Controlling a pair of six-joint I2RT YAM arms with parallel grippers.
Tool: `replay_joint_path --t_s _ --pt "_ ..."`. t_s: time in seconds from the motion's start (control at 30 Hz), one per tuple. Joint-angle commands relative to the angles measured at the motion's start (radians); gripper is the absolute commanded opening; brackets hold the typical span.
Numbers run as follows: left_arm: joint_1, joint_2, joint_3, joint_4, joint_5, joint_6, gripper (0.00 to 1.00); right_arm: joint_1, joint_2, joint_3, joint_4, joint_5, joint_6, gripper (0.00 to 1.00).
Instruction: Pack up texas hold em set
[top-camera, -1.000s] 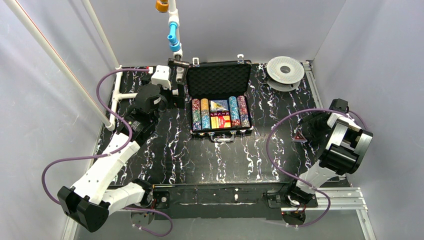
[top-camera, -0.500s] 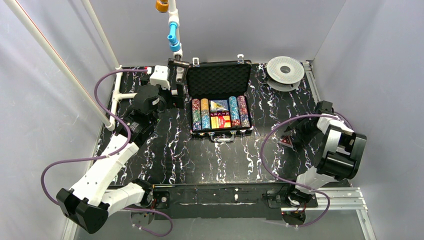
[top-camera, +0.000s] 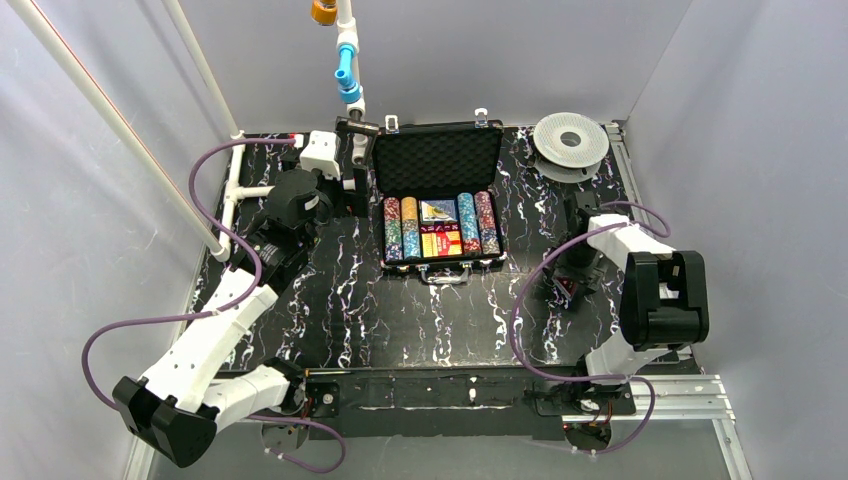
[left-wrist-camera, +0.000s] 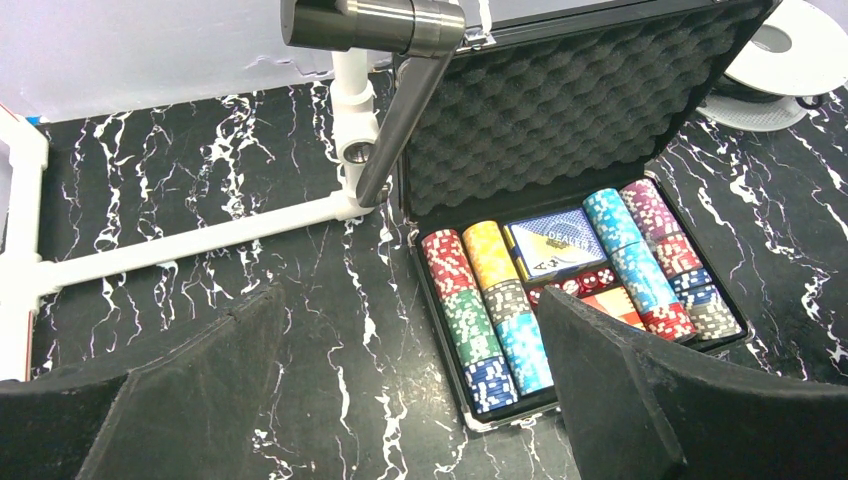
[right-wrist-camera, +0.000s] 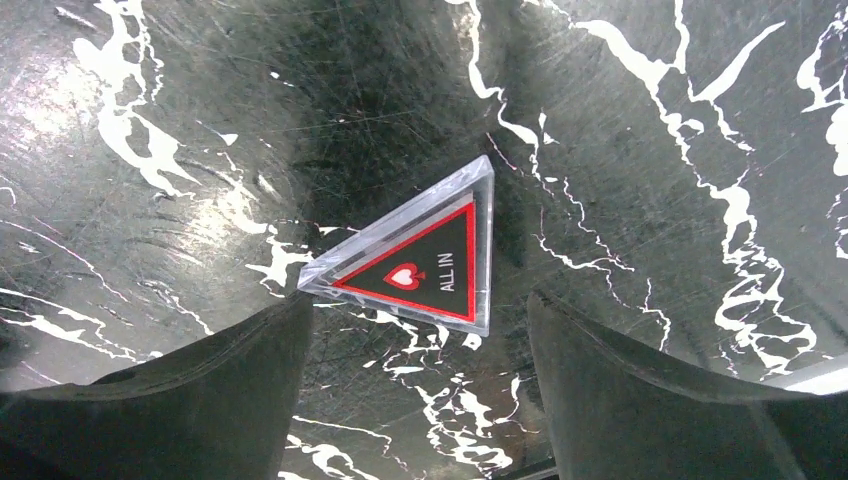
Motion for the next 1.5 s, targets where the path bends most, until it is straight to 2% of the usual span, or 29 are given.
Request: replay_joint_path --t_s 0.0,0.5,0.67,1.0,1.47 --pt "-0.004 -0.022 0.004 0.001 -0.008 0.005 1.00 0.041 0.012 0.045 -0.015 0.073 -0.009 0.87" --pt "-0.004 -0.017 0.002 0.002 -0.010 0.005 1.00 0.041 0.104 0.111 -0.028 0.052 0.008 0.85" --pt "-0.004 -0.014 0.005 0.001 -0.002 0.006 0.99 0.036 0.043 0.071 -0.017 0.075 0.006 0.87" --pt "-0.004 -0.010 0.004 -0.001 0.001 0.005 1.00 0.010 0.001 0.032 0.022 0.020 -0.013 0.90" --pt "-0.004 -0.010 0.004 0.002 -0.001 0.005 0.99 -0.052 0.063 0.017 0.081 -0.076 -0.045 0.85"
